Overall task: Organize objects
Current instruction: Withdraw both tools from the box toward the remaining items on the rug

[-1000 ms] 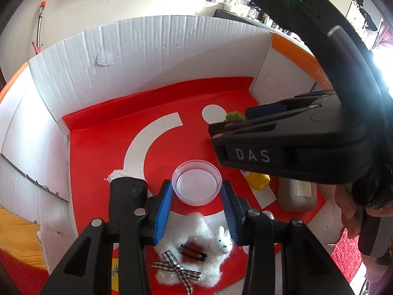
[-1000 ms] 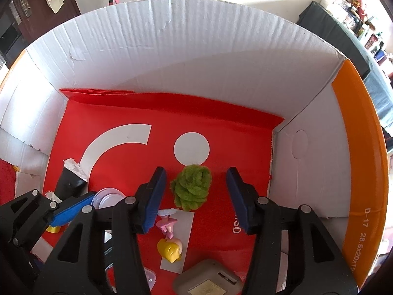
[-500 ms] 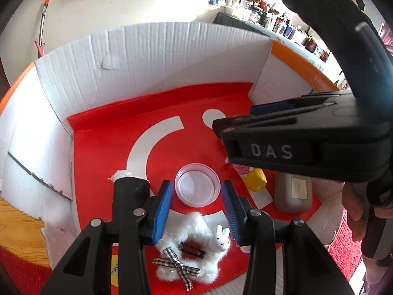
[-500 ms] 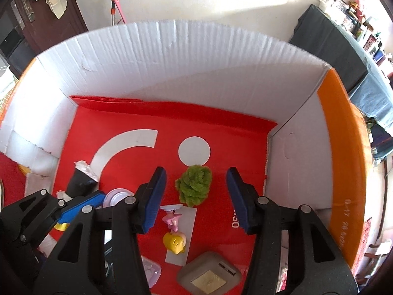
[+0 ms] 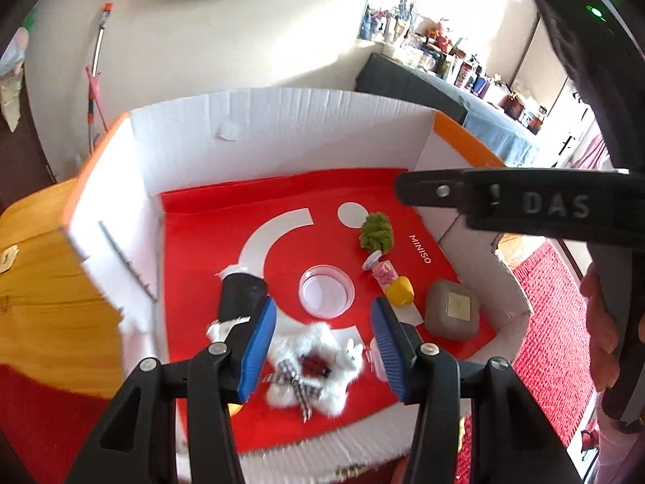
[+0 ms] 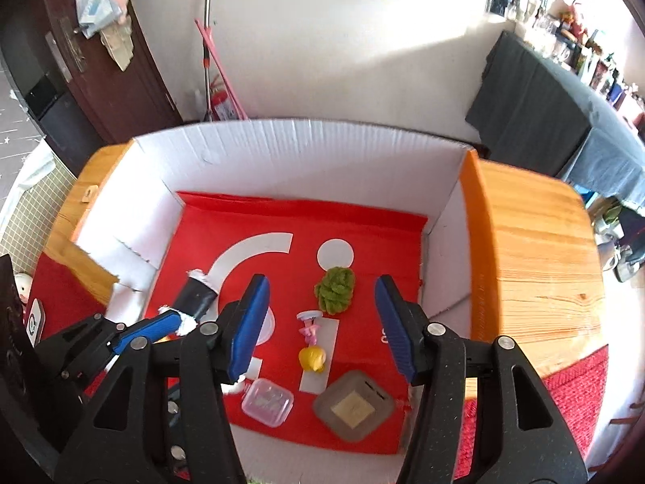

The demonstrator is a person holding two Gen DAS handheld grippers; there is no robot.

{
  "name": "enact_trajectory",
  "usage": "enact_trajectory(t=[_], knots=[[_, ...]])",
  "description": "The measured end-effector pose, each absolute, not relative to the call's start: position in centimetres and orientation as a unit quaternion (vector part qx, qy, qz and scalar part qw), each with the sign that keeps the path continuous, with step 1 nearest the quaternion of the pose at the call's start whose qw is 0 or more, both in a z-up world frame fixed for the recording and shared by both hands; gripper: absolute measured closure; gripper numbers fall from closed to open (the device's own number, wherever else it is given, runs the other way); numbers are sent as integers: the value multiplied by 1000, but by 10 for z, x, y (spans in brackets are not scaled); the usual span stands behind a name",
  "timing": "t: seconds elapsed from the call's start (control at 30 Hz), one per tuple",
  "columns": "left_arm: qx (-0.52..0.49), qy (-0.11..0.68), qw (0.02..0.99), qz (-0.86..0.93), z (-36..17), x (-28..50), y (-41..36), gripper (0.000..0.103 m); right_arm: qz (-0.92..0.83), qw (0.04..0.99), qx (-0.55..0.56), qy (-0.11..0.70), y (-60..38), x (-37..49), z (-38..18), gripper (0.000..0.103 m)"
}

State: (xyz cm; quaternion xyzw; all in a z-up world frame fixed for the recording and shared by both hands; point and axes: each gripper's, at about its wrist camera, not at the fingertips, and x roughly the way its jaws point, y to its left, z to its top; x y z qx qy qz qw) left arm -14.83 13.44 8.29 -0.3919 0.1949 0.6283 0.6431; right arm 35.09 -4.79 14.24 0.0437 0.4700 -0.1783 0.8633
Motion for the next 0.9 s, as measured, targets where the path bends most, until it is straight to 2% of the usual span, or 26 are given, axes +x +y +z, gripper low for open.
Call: enact_trajectory(t=[0.3,0.43,0.5,0.57,0.63,0.7,0.9], knots=[[-333,179,638,671,111,-139,93,34,-151,903,21,402,-2,289,158,38],[-317,152,637,686,122,-138,72,33,-130,919,14,372,14,257,168,28],[-315,138,634,693,124,-138,60,27,-128,924,9,359,19,244,171,28],[-303,136,632,700,126,-135,47,26,-123,930,4,346,25,227,174,26],[-284,140,628,711,128,-130,30,23,-125,934,-1,334,30,211,174,21],[-271,139,627,717,128,-125,16,14,-129,938,-10,321,36,195,172,19],[-272,134,630,715,118,-111,-11,11,-120,946,-6,301,49,155,149,14]])
